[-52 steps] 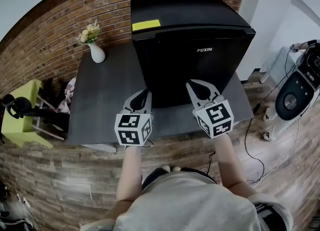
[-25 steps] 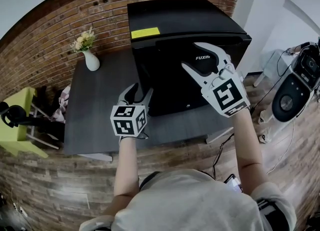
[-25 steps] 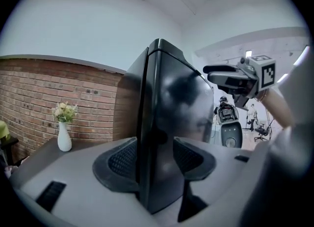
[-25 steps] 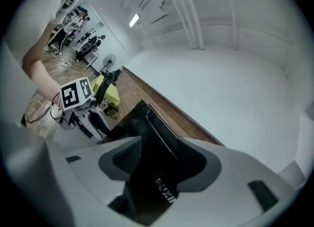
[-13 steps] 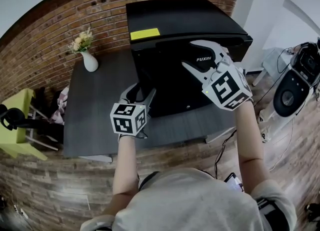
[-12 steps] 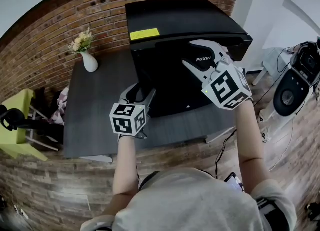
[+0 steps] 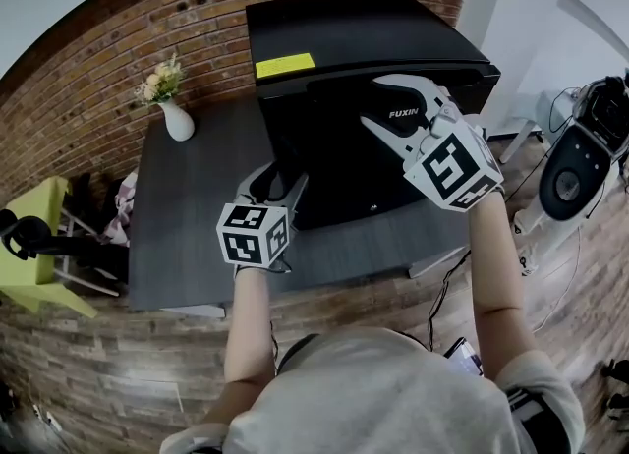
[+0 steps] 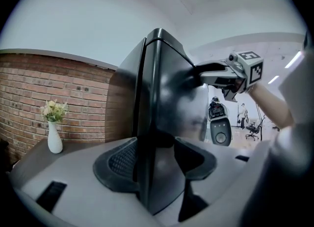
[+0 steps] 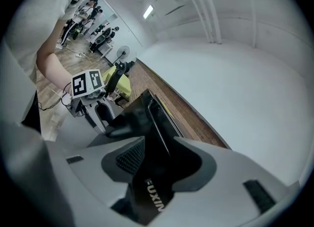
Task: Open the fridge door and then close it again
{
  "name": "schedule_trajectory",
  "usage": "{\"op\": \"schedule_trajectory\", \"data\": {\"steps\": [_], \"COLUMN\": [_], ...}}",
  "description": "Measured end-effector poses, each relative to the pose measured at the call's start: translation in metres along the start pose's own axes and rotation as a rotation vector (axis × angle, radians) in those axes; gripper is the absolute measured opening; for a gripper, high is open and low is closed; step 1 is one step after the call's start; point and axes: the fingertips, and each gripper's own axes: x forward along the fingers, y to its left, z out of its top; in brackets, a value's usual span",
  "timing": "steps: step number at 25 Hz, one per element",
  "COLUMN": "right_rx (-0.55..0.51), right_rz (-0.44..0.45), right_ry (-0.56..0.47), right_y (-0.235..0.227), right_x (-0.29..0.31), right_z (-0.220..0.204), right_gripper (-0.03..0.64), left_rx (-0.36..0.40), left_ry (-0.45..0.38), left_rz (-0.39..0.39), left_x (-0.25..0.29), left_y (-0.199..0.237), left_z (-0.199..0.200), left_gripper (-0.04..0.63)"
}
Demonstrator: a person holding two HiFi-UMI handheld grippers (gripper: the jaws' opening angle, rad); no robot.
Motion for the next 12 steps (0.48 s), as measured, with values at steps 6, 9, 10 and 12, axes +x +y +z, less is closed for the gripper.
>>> {"op": "schedule_trajectory", "data": {"steps": [6,9,10,12], "right_rx": [0.000,0.000,0.000,-0.001], "right_rz": [-0.015,-0.019,-0.018,-0.014], "right_ry": [-0.009,-0.013,-0.014,-0.010], "right_y": [0.0001,-0.0002,-0.0004,-0.0005], "right_x": [-0.0003,0.0011,0.0013,0.0010], "right_z": [0.0004,0.0005,0.0004,-0.0004], "right_gripper": [0.170,0.170,0.170,0.169], "left_rx": [0.002,-0.002,-0.001,0.003], "left_ry": [0.005,0.002,0.003,0.009], "left_rz": [-0.005,-0.010,-0.013,-0.021], "left_x": [-0.0008,-0.0008,-0.0007,-0.0002], "left_y": [0.0014,0.0036,0.0039,0.0036], "left_z": [-0.0003,-0.0002,-0.0001,-0.0006], "left_gripper": [0.224,0.224,0.224,0.222]}}
